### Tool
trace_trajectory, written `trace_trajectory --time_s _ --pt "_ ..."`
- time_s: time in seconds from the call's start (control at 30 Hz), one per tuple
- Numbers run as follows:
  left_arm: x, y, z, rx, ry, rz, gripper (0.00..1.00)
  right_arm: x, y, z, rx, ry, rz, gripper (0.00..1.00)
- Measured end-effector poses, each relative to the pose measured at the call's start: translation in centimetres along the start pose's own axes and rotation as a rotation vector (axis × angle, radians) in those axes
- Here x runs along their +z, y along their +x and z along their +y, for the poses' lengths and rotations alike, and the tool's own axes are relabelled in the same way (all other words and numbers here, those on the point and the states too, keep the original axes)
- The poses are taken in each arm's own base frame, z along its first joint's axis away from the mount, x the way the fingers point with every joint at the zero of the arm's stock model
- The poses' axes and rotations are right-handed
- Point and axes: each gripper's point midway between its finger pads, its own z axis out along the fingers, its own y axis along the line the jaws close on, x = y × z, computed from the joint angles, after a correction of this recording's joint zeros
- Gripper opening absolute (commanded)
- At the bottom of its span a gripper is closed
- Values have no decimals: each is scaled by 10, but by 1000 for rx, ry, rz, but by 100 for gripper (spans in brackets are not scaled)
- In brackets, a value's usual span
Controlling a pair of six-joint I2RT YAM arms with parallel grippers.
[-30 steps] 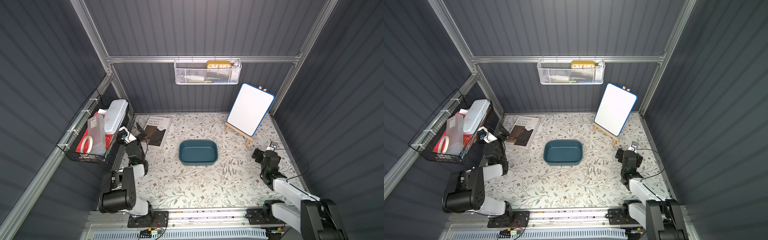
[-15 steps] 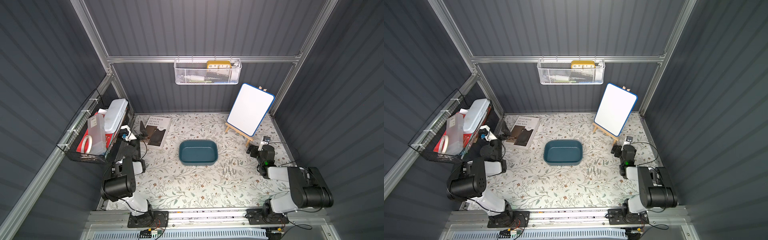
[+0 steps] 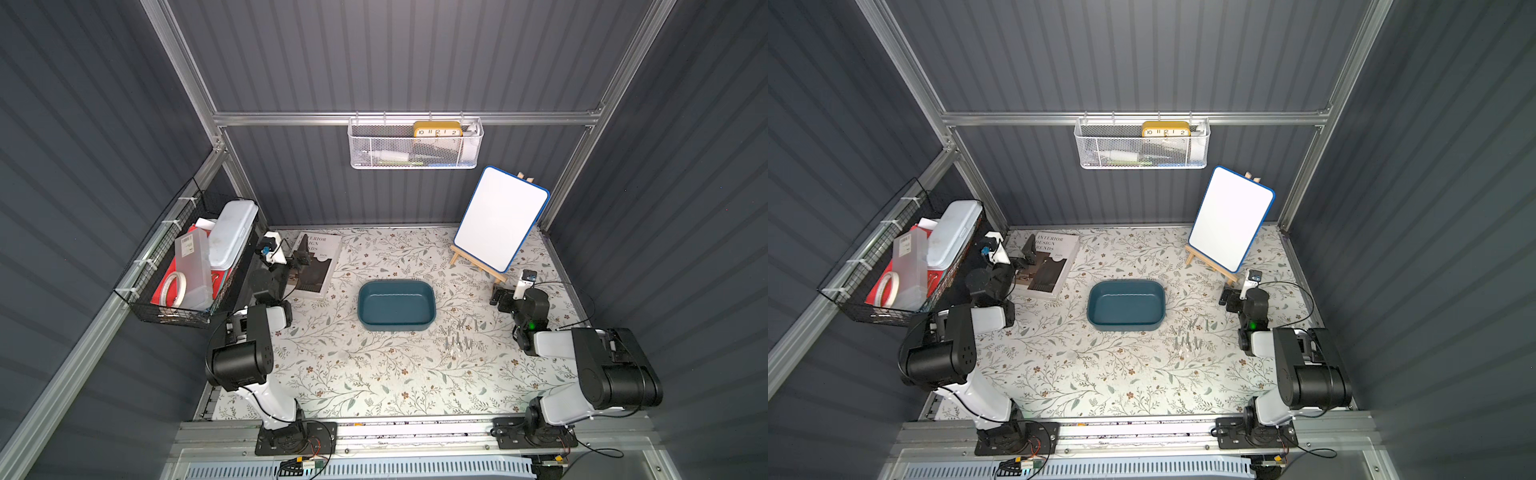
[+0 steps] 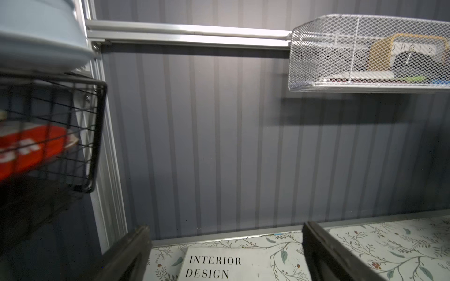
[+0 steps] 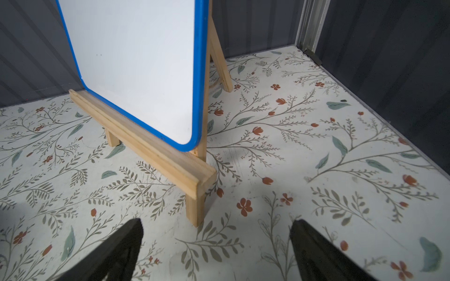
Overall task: Take out the screws from the storage box
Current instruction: Reset both arms
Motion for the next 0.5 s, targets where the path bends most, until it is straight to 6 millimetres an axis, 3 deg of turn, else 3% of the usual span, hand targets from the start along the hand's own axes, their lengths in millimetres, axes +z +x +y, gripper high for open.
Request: trace_trajectory --time_s 0.17,0.43,0.5 --pt "1 16 -2 -20 15 59 99 0 0 1 0 -3 -1 99" --pt "0 20 1 -22 -2 70 99 0 0 1 0 -3 -2 99" --pt "-8 22 1 -25 -23 69 99 0 0 1 0 -3 -2 99"
